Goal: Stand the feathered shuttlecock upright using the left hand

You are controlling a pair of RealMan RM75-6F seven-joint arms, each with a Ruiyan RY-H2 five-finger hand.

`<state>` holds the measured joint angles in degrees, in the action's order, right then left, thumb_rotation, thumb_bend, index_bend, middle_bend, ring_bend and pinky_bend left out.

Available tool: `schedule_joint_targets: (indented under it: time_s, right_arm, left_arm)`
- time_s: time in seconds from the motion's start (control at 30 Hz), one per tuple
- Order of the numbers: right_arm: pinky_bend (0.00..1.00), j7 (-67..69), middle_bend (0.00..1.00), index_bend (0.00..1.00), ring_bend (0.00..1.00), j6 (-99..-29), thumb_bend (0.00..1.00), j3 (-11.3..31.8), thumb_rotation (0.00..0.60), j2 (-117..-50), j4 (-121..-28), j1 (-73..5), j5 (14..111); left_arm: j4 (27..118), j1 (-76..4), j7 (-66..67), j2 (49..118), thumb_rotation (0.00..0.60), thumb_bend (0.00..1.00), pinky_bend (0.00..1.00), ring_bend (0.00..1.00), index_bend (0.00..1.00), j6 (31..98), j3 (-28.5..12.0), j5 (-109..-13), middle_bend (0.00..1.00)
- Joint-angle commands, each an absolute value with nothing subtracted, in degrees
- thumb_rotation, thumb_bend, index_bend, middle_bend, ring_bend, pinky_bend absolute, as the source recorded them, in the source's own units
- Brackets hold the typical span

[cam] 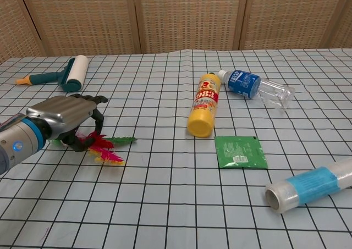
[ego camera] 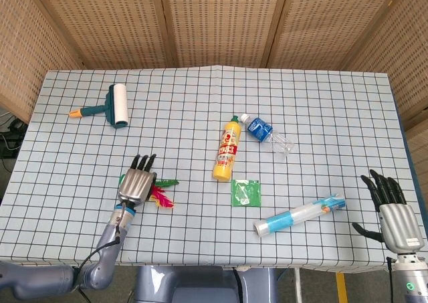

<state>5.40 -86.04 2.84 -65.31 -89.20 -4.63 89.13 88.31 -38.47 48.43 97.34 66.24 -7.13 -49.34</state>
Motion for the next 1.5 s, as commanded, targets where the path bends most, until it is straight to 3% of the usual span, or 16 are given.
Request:
schedule_joint_targets:
  time_s: [0.03, 0.27, 0.63, 0.73, 0.87, 0.97, 1.13, 1.37, 1.5]
  right_arm:
    - [0.08, 5.5, 0.00, 0.03, 0.00, -86.1, 0.11, 2.9, 0.600, -65.3, -89.2, -4.6, 89.1]
    - [0.08, 5.3, 0.00, 0.03, 0.00, -86.2, 0.11, 2.9, 0.600, -65.4, -89.1, -4.5, 89.1]
    - [0.08, 3.8, 0.00, 0.03, 0.00, -85.8, 0.11, 2.7, 0.600, -65.8, -89.2, -4.7, 89.0]
    - [0.08, 3.8, 0.00, 0.03, 0.00, -85.7, 0.11, 2.8, 0.600, -65.9, -89.1, -4.7, 88.7]
    - [0.08, 3.7, 0.00, 0.03, 0.00, -85.7, 0.11, 2.8, 0.600, -66.0, -89.1, -4.7, 88.7]
    - [0.08, 3.5, 0.00, 0.03, 0.00, -85.7, 0.11, 2.7, 0.600, -66.0, -89.1, -4.7, 88.9]
    - [0.08, 3.0, 0.00, 0.03, 0.00, -85.7, 0.11, 2.6, 0.600, -66.1, -89.1, -4.7, 89.1]
    - [0.08, 1.6, 0.00, 0.03, 0.00, -86.0, 0.11, 2.6, 0.600, -66.1, -89.3, -4.8, 89.7]
    - [0.08, 0.4, 0.00, 0.03, 0.00, -86.8, 0.11, 2.5, 0.600, -66.4, -89.4, -4.7, 90.3]
  left_arm:
    - [90.3, -38.0, 46.9, 95.7, 0.600, 0.52, 0.00, 0.00, 0.60, 67.5, -7.1, -51.3, 0.00]
    - [94.9, -35.7, 40.8, 91.2, 0.600, 0.52, 0.00, 0.00, 0.60, 71.2, -6.9, -58.0, 0.00]
    - [90.5, -32.0, 28.0, 89.6, 0.600, 0.50, 0.00, 0.00, 0.59, 74.7, -5.2, -67.8, 0.00]
    - [88.2, -30.2, 24.5, 88.7, 0.600, 0.45, 0.00, 0.00, 0.51, 74.5, -3.5, -69.3, 0.00]
    - [87.8, -28.7, 21.4, 87.3, 0.600, 0.24, 0.00, 0.00, 0.15, 74.2, -2.7, -70.1, 0.00]
    - [88.0, -27.7, 19.1, 86.0, 0.600, 0.20, 0.00, 0.00, 0.02, 74.5, -2.8, -70.7, 0.00]
    - [89.3, -25.4, 15.2, 83.4, 0.600, 0.19, 0.00, 0.00, 0.00, 77.6, -2.5, -73.8, 0.00]
    - [88.1, -18.0, 19.1, 79.6, 0.600, 0.22, 0.00, 0.00, 0.02, 88.5, 1.4, -79.8, 0.00]
    - [87.8, -15.1, 20.2, 78.0, 0.600, 0.22, 0.00, 0.00, 0.01, 90.8, 3.4, -81.3, 0.00]
